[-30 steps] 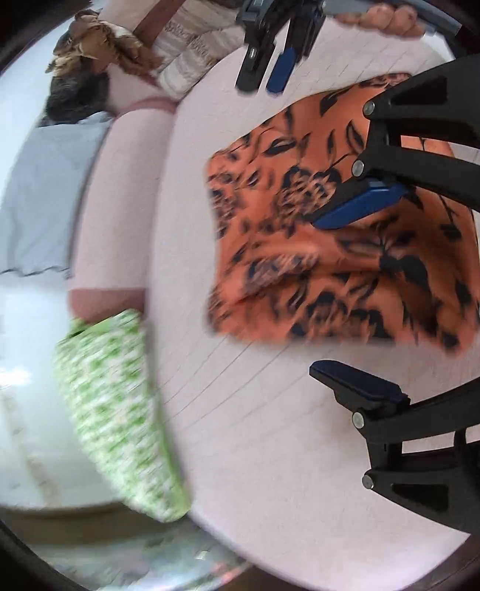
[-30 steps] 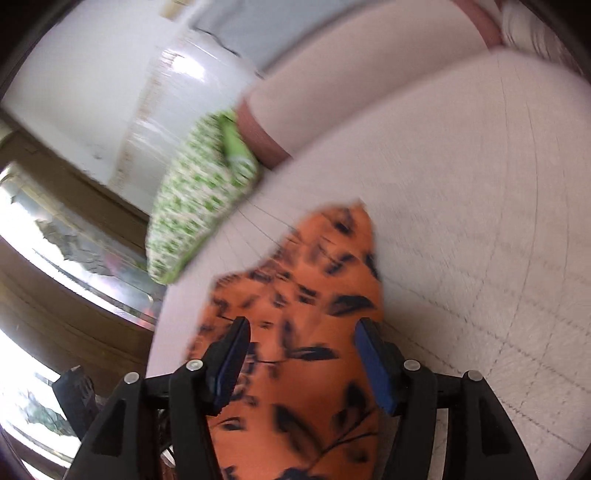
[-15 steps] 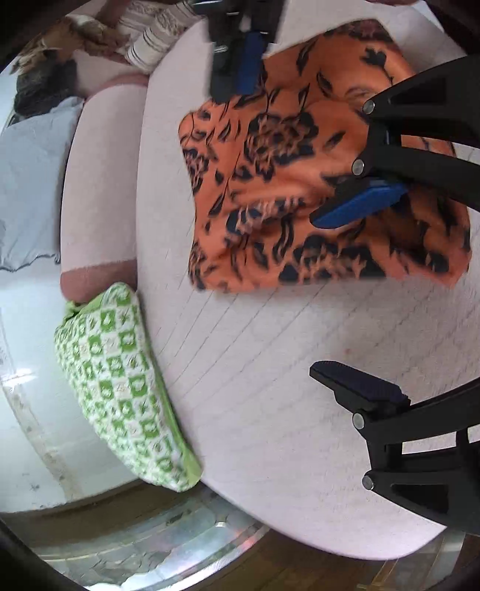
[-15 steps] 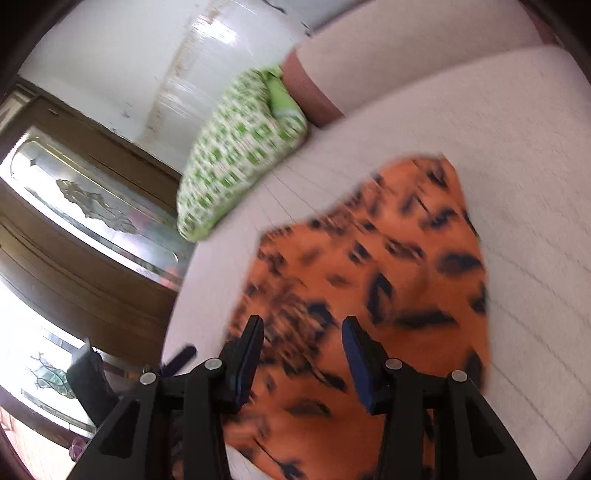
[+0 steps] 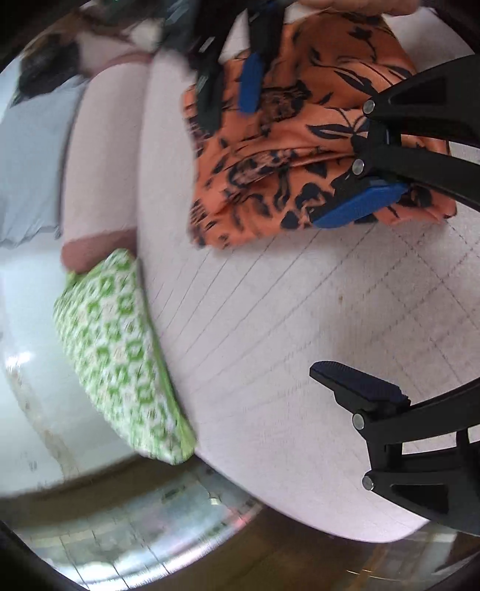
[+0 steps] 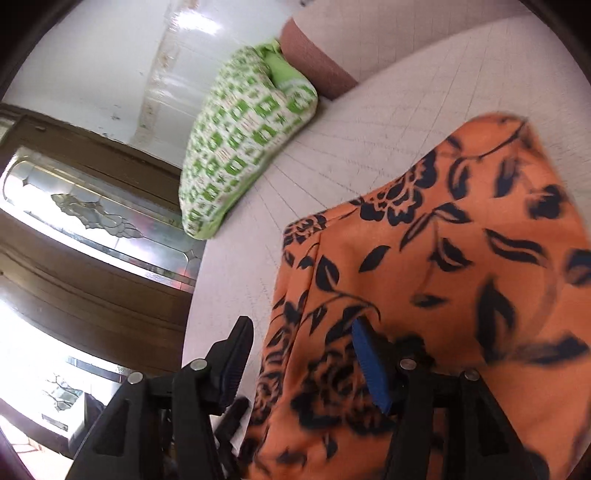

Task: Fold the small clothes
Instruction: 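Release the folded blouse and lift both grippers away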

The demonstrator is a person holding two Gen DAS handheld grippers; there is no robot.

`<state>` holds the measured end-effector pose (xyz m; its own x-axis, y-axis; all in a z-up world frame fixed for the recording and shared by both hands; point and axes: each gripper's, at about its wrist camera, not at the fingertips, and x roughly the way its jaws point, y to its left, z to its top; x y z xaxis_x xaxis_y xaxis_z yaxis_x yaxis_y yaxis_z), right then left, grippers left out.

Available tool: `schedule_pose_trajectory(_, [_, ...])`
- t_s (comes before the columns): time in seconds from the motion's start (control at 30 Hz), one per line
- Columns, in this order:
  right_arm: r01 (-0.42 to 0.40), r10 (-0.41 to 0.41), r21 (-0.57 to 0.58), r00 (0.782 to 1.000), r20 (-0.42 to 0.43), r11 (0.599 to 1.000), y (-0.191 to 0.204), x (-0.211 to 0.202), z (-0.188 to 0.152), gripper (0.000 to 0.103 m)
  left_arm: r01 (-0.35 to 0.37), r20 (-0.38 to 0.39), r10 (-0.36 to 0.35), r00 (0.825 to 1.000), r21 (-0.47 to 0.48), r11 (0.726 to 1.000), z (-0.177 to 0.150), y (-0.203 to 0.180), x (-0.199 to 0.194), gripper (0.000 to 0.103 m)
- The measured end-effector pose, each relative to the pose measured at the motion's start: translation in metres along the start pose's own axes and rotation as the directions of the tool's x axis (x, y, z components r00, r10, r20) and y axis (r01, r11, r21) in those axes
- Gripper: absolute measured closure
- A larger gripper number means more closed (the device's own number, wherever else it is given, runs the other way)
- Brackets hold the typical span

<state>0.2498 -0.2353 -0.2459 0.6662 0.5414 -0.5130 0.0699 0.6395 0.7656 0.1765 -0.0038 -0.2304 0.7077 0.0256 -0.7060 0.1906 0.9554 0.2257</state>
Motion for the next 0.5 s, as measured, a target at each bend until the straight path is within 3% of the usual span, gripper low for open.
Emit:
schedule_pose_trajectory(0.1, [0.03, -0.022, -0.072, 0.994, 0.102, 0.997, 0.014, -0.05, -0.02, 0.044, -0.053, 0.049, 0.056, 0.997, -0.068, 0.996, 0.006, 0.009, -0.03, 0.018])
schedule_pose_trajectory(0.17, [0.073, -0.053, -0.121, 0.985, 0.164, 0.99, 0.026, -0.079, -0.03, 0.043, -0.062, 0.083, 0.069, 0.994, -0.088, 0.994, 0.007, 0.01, -0.05, 0.017])
schedule_pose_trajectory(0.3, [0.18, -0.122, -0.182, 0.949, 0.291, 0.967, 0.052, -0.135, -0.062, 0.039, -0.057, 0.14, 0.071, 0.988, -0.101, 0.993, 0.008, 0.008, -0.095, 0.015])
schedule_pose_trajectory(0.5, [0.366, -0.267, -0.224, 0.888, 0.374, 0.903, 0.078, -0.196, -0.098, 0.039, -0.019, 0.22, 0.045, 0.975, -0.116, 0.993, 0.016, 0.011, -0.16, 0.013])
